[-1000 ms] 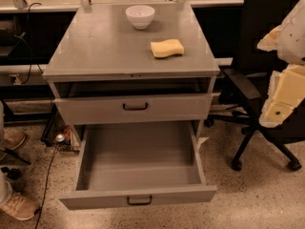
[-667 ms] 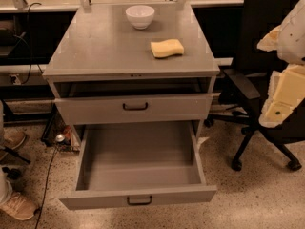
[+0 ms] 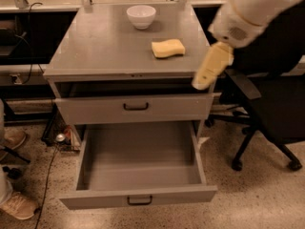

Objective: Place sponge into middle drawer

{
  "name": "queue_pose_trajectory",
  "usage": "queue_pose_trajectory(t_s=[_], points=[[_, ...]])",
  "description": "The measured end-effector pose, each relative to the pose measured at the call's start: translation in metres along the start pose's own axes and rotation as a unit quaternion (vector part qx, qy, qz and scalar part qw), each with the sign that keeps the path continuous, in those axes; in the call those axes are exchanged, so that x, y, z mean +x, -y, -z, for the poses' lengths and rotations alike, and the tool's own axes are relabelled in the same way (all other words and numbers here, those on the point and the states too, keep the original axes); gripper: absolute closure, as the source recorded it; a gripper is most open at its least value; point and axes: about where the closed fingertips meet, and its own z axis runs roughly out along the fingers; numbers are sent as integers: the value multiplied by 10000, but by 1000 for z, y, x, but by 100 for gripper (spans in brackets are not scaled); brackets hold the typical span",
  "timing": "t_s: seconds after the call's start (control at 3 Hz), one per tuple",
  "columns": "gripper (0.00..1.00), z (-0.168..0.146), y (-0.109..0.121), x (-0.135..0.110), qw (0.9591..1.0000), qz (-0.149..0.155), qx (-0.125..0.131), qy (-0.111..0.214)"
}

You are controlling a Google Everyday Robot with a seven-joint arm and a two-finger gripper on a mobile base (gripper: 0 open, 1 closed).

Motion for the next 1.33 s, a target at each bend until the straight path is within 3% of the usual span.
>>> queue_pose_trajectory(t_s=[0.33, 0.67, 1.0, 1.33], points=[[0, -57, 33, -57, 9986, -319, -97, 400], [0, -57, 33, -57, 9986, -319, -97, 400], [0, -72, 48, -61, 9968, -439, 47, 670], [0, -118, 99, -78, 9892, -769, 287, 1215]])
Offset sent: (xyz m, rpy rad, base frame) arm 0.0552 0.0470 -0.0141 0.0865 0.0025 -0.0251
